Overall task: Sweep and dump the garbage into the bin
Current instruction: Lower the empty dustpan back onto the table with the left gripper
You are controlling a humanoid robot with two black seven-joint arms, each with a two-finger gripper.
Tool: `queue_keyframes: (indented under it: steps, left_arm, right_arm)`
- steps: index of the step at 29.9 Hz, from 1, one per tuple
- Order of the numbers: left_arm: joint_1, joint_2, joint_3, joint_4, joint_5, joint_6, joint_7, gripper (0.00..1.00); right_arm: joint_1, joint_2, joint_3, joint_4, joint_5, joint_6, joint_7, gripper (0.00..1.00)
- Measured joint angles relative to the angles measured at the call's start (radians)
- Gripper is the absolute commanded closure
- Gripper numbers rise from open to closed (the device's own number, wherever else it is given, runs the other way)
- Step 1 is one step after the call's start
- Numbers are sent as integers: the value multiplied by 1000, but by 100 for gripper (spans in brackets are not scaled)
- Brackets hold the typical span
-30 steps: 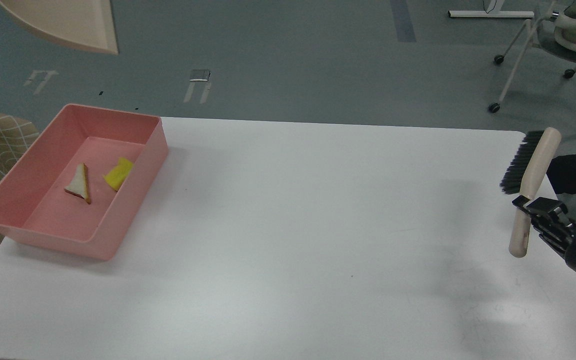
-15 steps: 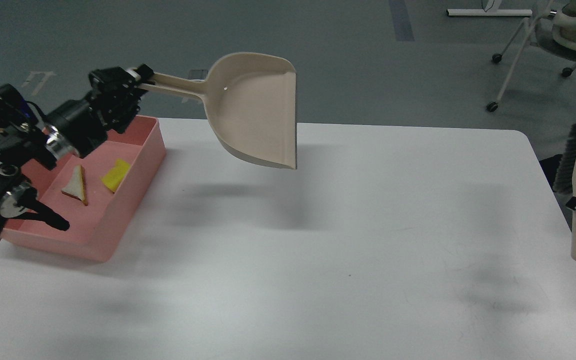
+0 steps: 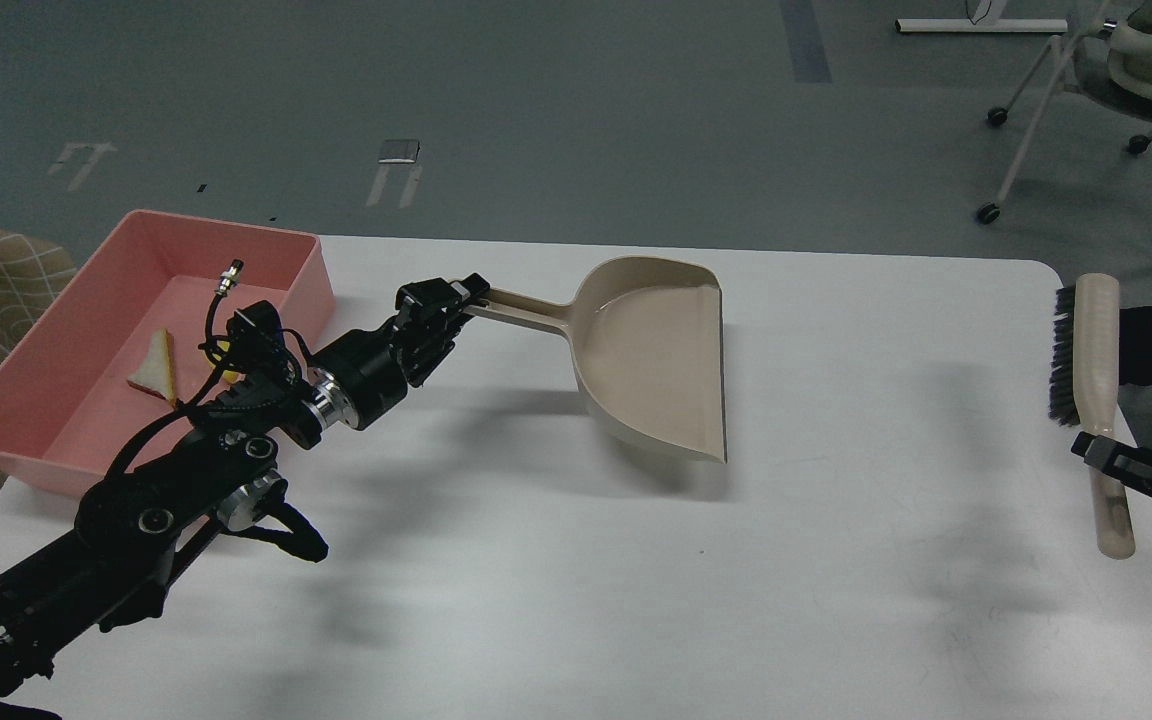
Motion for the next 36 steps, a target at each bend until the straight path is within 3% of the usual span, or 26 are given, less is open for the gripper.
queue_keyframes:
  steps: [10,12,16,21,25,36]
  left_arm:
    - [36,-3,3,21,6,1,0,76]
    - [45,-3,3,21,6,0,0,58]
    - [50,-2,2,19,5,-4,5,49]
    - [50,2,2,16,1,-9,8,34]
    - [50,7,1,17,-3,-3,11,10]
    - [39,35,-11,18,-27,-6,9,7]
  right_arm:
    - [122,20,-176,-38,-31,0,0,84]
    - [123,26,-179,-39,-33,0,0,84]
    - [124,29,-181,-39,-34,0,0,83]
    - [122,31,-183,-39,-34,0,0,73]
    - [121,36,-183,-39,-34,0,0,68]
    - [119,51,-181,-36,-34,0,0,66]
